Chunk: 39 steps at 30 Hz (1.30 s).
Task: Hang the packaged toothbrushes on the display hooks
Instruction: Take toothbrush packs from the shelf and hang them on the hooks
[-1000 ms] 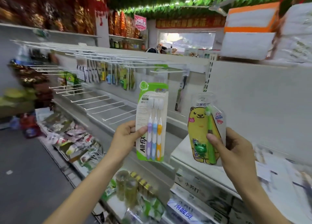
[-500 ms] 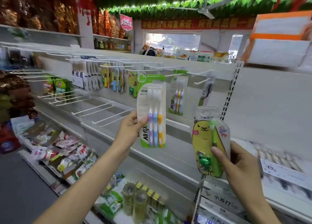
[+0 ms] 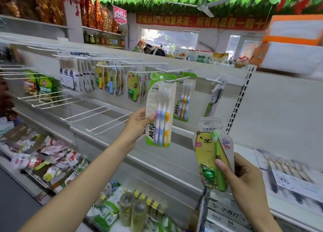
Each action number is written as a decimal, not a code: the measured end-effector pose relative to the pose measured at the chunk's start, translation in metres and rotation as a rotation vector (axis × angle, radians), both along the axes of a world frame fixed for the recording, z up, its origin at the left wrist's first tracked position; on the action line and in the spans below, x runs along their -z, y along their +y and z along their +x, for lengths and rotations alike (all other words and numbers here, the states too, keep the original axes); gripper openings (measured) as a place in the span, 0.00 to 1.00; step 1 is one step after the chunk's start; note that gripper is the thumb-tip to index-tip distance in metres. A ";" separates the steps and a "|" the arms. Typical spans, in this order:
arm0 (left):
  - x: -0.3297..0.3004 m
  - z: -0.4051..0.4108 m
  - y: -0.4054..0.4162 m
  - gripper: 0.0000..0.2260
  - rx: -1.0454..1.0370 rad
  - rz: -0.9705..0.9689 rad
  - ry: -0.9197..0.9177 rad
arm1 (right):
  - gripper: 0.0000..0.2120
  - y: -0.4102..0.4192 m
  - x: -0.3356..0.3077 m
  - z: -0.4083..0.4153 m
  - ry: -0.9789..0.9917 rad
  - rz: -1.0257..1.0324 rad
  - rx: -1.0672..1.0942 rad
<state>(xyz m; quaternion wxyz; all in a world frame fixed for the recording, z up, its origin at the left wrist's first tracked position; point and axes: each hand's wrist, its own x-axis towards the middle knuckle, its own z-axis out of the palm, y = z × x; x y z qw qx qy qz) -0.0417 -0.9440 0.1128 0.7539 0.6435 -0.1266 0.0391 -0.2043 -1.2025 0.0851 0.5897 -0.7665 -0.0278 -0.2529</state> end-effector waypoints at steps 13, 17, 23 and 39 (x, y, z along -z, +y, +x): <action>-0.001 0.096 -0.045 0.12 0.074 0.087 -0.028 | 0.09 -0.011 -0.003 0.050 -0.028 -0.047 0.024; 0.000 0.125 -0.059 0.12 0.118 0.137 -0.041 | 0.08 -0.014 0.000 0.060 -0.020 -0.018 0.026; 0.004 0.158 -0.079 0.12 0.152 0.145 -0.013 | 0.11 -0.010 0.001 0.060 0.010 -0.013 0.062; 0.017 0.205 -0.070 0.12 0.320 0.318 -0.014 | 0.08 0.092 0.007 0.057 -0.001 0.152 0.322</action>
